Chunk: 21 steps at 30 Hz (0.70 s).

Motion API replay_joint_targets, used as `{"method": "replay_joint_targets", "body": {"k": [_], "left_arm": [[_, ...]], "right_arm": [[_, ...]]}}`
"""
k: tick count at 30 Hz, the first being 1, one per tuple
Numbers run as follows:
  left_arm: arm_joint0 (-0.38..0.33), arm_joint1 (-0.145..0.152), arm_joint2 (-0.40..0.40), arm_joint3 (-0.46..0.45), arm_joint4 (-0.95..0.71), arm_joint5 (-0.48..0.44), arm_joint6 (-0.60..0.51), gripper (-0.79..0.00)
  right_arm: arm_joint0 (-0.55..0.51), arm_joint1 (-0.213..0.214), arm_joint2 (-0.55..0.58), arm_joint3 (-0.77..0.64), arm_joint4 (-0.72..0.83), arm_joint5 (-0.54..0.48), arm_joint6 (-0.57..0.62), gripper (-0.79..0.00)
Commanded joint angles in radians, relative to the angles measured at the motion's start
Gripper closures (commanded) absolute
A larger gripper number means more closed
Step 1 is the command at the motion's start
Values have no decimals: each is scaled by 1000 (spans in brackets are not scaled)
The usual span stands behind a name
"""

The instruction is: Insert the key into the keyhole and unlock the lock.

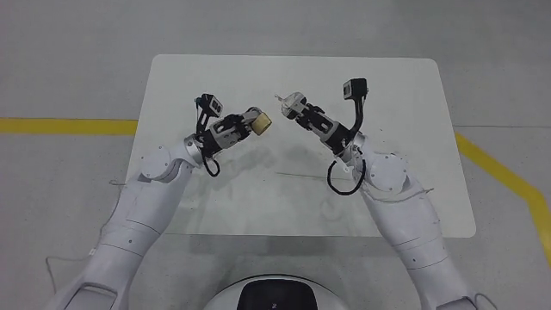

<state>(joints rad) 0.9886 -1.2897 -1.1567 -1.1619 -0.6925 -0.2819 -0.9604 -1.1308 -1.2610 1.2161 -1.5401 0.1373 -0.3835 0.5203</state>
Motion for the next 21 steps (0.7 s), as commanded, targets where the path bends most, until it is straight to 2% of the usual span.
{"method": "replay_joint_targets", "body": {"k": [1,4,13,15,18,21], "left_arm": [[-3,-2,3,6,-32,12,-15,0],[-3,-2,3,6,-32,12,-15,0],[7,-1,12,0,-2,22,3,0],[17,-2,24,-4,32,49,36,0],[27,-11,30,-1,-85,134,40,0],[-2,-20,36,30,-174,229,49,0]], "right_arm": [[-18,5,35,-20,-5,-4,-20,0],[-57,14,90,-55,-16,-5,-44,0],[-57,14,90,-55,-16,-5,-44,0],[-57,14,90,-55,-16,-5,-44,0],[-65,13,94,-59,4,9,-65,0],[-92,19,125,-93,11,37,-52,0]]}}
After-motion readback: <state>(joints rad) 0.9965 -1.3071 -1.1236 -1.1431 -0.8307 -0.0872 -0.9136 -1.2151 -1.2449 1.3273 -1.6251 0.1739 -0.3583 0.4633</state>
